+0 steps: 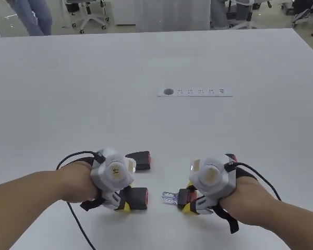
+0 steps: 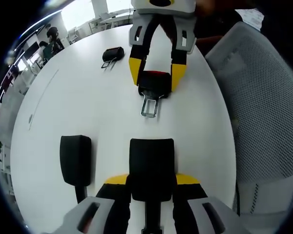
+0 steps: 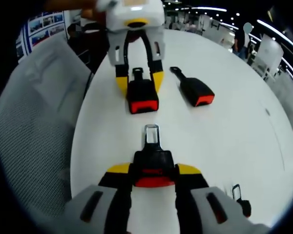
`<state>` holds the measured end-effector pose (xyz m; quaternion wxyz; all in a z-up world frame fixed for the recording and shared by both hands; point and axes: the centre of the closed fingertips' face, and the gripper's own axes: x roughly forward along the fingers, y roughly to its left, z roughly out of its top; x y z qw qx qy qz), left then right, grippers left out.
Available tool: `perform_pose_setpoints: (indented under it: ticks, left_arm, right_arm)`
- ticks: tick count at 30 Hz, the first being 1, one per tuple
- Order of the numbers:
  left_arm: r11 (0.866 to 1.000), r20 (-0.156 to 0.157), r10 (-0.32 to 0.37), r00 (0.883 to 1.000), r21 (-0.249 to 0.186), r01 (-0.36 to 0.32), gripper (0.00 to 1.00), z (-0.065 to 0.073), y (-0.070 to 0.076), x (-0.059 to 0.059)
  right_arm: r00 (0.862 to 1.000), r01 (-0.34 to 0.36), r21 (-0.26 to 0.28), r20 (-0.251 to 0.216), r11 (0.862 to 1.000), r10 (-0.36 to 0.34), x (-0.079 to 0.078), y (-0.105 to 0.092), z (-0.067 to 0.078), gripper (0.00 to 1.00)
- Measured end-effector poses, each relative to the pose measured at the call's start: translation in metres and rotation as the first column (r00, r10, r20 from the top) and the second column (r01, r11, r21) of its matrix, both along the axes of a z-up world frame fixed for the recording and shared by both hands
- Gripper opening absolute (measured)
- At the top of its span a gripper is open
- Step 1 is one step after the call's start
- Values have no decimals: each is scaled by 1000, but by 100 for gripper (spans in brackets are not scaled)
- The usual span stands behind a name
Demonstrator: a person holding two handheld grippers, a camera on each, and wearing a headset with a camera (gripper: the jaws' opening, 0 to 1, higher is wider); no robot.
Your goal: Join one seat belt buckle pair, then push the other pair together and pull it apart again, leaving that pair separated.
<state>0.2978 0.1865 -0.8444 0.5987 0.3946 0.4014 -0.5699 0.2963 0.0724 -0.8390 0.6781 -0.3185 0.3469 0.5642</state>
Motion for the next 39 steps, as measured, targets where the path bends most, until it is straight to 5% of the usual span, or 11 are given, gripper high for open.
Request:
perform_pose_setpoints:
  ticks: [15, 39]
  left_arm:
    - [1000, 1, -3, 1000, 18, 3, 34, 0, -1, 0]
    - [999, -6, 15, 1000, 31, -14, 34, -1, 0, 0]
  right_arm:
    - [1000, -27, -14, 15, 1000, 27, -1, 25, 0, 33]
    - [997, -63, 11, 48, 998, 63, 1, 34, 0, 33]
